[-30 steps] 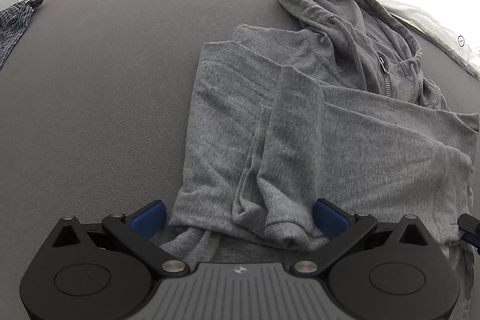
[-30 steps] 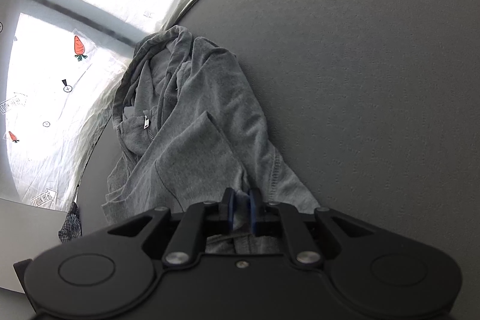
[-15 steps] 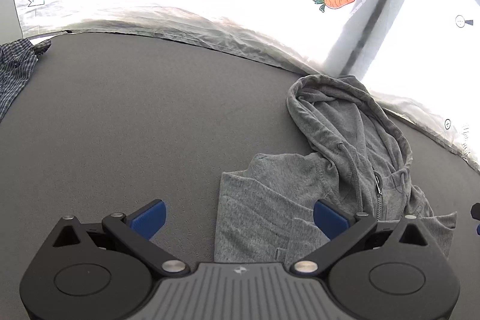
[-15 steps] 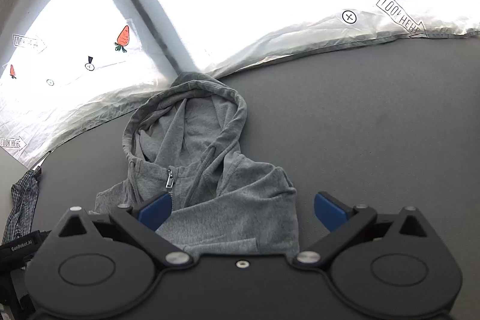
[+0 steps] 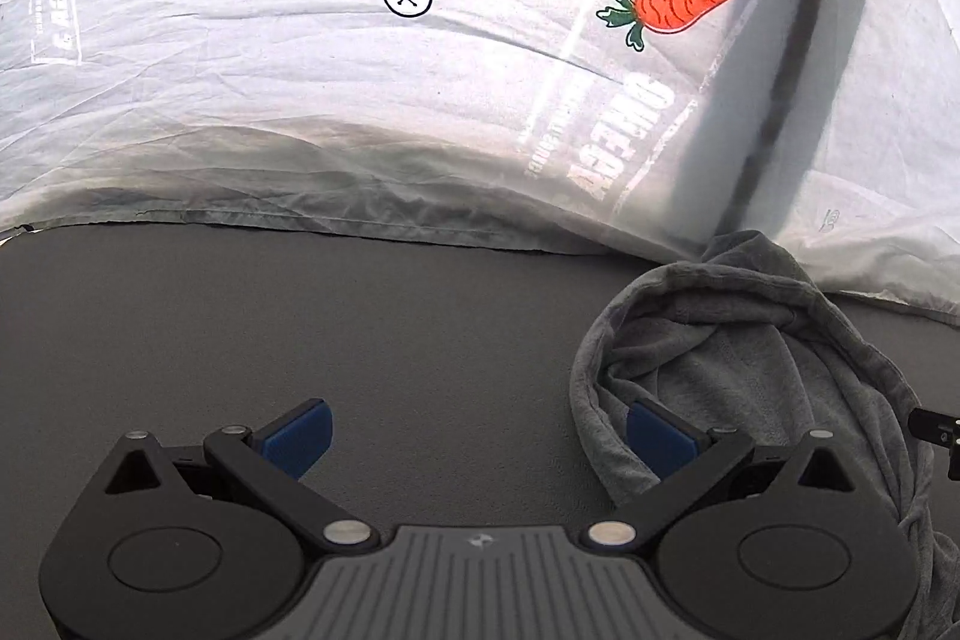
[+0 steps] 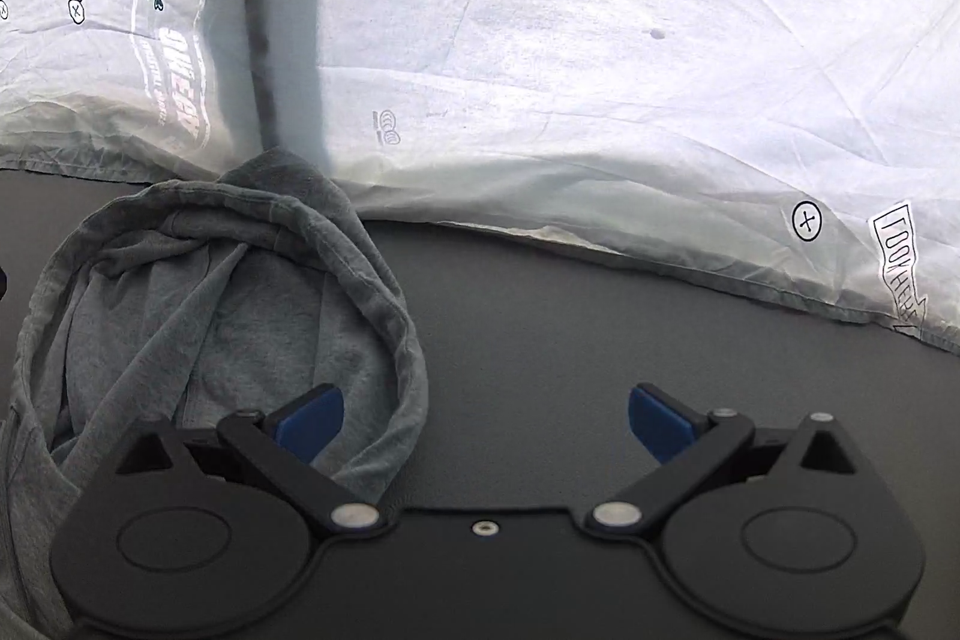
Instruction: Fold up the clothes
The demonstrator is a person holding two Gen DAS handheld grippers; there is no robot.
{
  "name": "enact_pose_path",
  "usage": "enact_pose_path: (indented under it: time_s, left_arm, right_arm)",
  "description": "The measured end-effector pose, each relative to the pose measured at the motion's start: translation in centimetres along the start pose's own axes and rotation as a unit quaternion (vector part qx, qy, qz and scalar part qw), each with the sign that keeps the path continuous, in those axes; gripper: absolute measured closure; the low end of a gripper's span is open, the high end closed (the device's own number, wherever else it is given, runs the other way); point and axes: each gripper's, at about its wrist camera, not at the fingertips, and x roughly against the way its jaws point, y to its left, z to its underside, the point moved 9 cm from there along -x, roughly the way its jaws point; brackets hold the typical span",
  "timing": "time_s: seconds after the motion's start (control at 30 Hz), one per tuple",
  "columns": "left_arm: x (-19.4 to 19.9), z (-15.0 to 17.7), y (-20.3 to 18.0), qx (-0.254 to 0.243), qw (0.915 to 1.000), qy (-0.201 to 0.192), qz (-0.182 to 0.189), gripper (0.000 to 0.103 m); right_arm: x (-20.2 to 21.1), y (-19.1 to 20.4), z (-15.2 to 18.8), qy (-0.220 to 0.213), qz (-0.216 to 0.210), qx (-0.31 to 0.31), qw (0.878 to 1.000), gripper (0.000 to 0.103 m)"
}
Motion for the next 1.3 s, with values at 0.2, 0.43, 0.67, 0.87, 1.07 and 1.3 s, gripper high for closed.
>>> enact_pose_path:
  time_s: [0.2, 0.43, 0.67, 0.87, 1.07, 1.3]
  left_arm:
    - [-3.2, -1.0, -0.9, -0.049, 0.9983, 0.009, -0.029, 0.000]
    - [-3.6, -1.8, 0.6, -0.047, 0.9948, 0.000, -0.090, 0.000]
    - [3.4, -3.6, 1.0, -0.042, 0.9897, -0.077, -0.113, 0.000]
    - [12.7, -4.4, 0.4, -0.023, 0.9847, -0.140, -0.101, 0.000]
    - [20.7, -2.5, -0.9, -0.038, 0.9804, -0.172, -0.089, 0.000]
    - [25.4, 3.2, -1.0, -0.032, 0.9830, -0.161, -0.081, 0.000]
  right_arm:
    - [-3.5, 0.6, -1.2, 0.004, 0.075, 0.096, 0.993, 0.000]
    - [-2.6, -0.7, -2.7, -0.033, 0.115, 0.106, 0.987, 0.000]
    - [4.3, -2.5, -3.8, -0.103, 0.128, 0.046, 0.985, 0.000]
    - [12.4, -3.1, -3.6, -0.157, 0.137, 0.017, 0.978, 0.000]
    - [19.6, -3.3, -1.2, -0.187, 0.147, -0.009, 0.971, 0.000]
    - [25.6, -3.0, 4.8, -0.190, 0.153, -0.012, 0.970, 0.000]
